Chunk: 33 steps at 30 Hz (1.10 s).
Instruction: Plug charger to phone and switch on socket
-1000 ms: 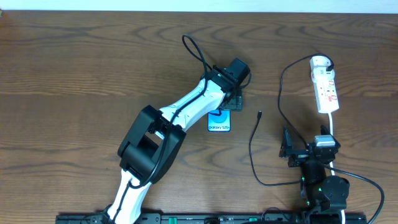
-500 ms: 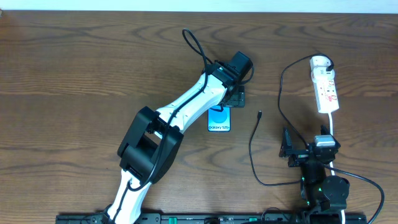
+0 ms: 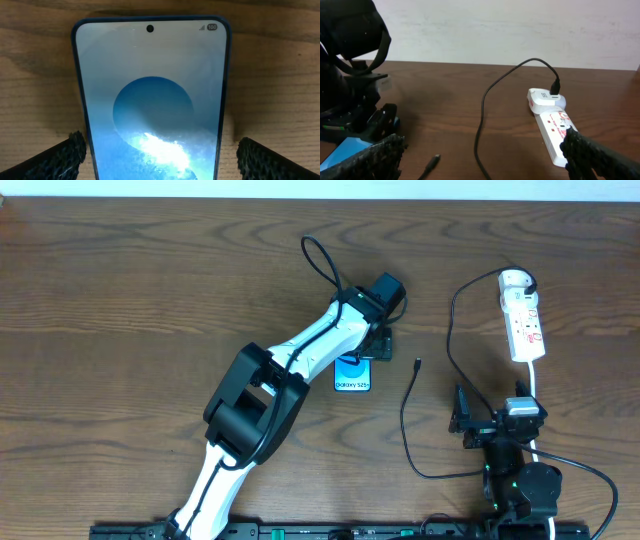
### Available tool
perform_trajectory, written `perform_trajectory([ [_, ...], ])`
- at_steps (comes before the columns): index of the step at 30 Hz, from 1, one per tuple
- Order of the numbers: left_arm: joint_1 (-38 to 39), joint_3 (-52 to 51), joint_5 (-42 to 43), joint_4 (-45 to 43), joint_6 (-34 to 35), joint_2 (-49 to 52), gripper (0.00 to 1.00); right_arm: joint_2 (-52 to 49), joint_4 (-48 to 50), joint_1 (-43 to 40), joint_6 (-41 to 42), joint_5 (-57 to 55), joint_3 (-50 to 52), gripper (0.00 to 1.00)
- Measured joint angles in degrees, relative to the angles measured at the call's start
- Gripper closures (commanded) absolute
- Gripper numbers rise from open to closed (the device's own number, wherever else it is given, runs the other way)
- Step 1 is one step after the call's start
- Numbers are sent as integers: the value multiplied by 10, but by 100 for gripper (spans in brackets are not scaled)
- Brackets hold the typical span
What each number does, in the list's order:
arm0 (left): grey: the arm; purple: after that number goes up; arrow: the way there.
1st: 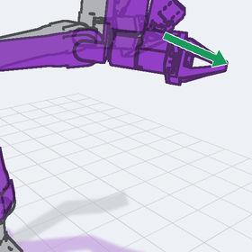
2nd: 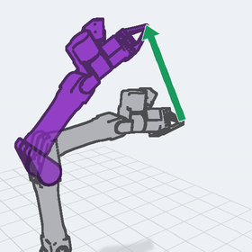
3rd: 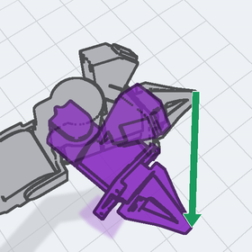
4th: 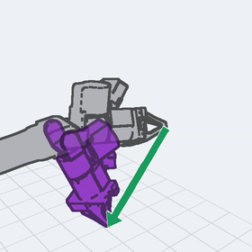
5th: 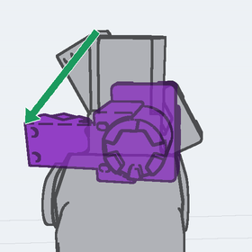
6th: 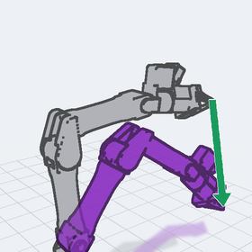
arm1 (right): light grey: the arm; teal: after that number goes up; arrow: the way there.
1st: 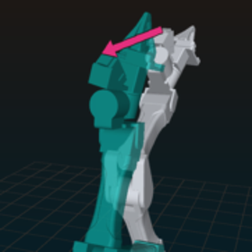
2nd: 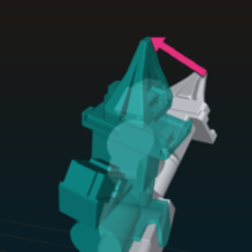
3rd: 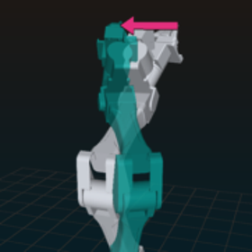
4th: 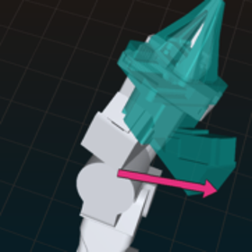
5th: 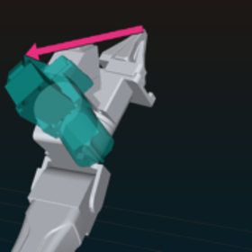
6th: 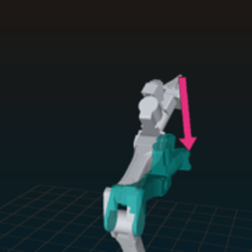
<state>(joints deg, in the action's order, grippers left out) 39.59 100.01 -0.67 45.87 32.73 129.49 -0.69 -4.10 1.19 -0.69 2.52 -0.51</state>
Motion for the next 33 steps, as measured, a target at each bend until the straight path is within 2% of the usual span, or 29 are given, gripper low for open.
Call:
perform_trajectory([
  [14, -2, 0, 8, -1, -1, 7, 1, 0, 0, 0, 0, 0, 0, 1],
  [16, -2, 0, 8, -1, 0, 7, 12, 0, 0, 0, 0, 0, 0, 1],
  [17, -2, 1, 7, -1, -1, 7, 14, 0, 0, 0, 0, 0, 0, 1],
  [20, -5, 1, 8, -1, 0, 7, 13, 0, 0, 0, 0, 0, 0, 1],
  [21, -5, 1, 8, -1, 0, 7, 8, 0, 0, 0, 0, 0, 0, 1],
  [23, -5, 1, 8, -2, -2, 7, 4, 0, 0, 0, 0, 0, 0, 1],
  [33, -5, 1, 3, -3, -16, 7, 2, 0, 0, 0, 0, 0, 0, 1],
])
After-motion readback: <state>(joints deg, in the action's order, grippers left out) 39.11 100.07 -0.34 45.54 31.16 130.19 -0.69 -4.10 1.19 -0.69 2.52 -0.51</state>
